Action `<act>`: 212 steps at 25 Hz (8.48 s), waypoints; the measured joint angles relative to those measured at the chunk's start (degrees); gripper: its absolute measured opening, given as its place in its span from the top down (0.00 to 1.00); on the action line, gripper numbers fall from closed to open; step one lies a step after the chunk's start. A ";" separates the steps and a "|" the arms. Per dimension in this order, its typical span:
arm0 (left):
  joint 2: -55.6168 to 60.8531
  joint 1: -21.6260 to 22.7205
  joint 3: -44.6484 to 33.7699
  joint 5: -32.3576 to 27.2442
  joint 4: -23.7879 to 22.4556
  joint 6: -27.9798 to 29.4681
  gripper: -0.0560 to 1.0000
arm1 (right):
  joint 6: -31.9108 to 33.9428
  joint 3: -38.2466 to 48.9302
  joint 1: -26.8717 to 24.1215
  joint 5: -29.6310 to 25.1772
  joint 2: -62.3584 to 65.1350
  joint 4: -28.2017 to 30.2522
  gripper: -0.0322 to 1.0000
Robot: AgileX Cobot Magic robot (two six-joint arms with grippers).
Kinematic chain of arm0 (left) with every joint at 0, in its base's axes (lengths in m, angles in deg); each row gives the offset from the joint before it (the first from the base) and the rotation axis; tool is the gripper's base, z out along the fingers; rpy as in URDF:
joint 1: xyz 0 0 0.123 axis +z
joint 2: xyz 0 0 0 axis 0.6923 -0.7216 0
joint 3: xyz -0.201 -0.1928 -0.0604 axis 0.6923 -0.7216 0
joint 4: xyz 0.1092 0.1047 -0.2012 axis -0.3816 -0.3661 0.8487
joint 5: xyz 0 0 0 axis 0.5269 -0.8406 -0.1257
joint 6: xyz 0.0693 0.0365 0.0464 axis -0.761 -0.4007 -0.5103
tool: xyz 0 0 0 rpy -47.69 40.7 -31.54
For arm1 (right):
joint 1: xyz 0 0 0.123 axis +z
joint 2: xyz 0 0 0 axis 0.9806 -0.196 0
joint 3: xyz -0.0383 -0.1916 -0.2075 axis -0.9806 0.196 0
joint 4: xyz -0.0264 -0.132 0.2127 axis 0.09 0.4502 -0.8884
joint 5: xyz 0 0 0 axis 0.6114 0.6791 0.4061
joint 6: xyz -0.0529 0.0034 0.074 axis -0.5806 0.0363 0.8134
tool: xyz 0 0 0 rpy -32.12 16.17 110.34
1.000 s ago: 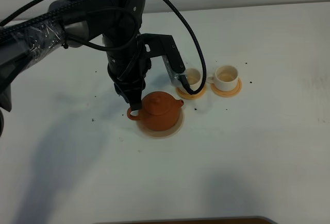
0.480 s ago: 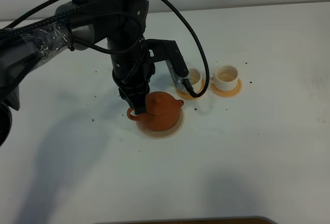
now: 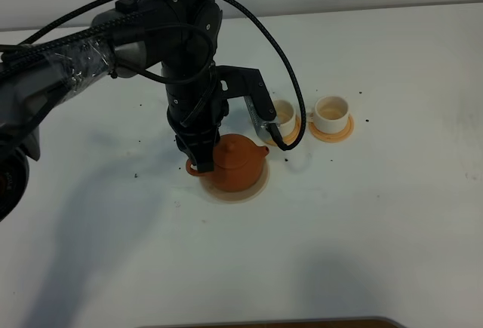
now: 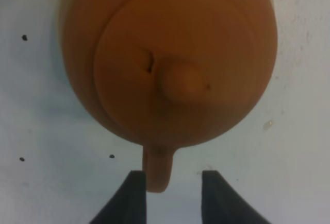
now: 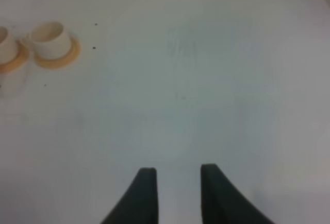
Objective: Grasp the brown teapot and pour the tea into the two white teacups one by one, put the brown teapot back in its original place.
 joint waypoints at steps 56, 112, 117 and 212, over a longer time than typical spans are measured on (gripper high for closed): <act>-4.59 0.81 1.91 0.00 -1.27 -7.35 0.56 | 0.00 0.00 0.00 0.00 0.00 -0.20 0.74; -3.37 0.63 1.91 -0.02 -0.94 -10.98 0.81 | 0.00 0.00 0.00 0.00 0.00 -0.37 0.74; -3.37 1.74 1.91 -0.02 -0.11 -10.98 0.81 | 0.00 0.00 0.00 0.00 0.00 -0.37 0.74; -20.23 0.55 36.27 21.02 -1.20 -49.81 0.81 | 0.00 0.00 0.00 0.05 0.00 -0.37 0.74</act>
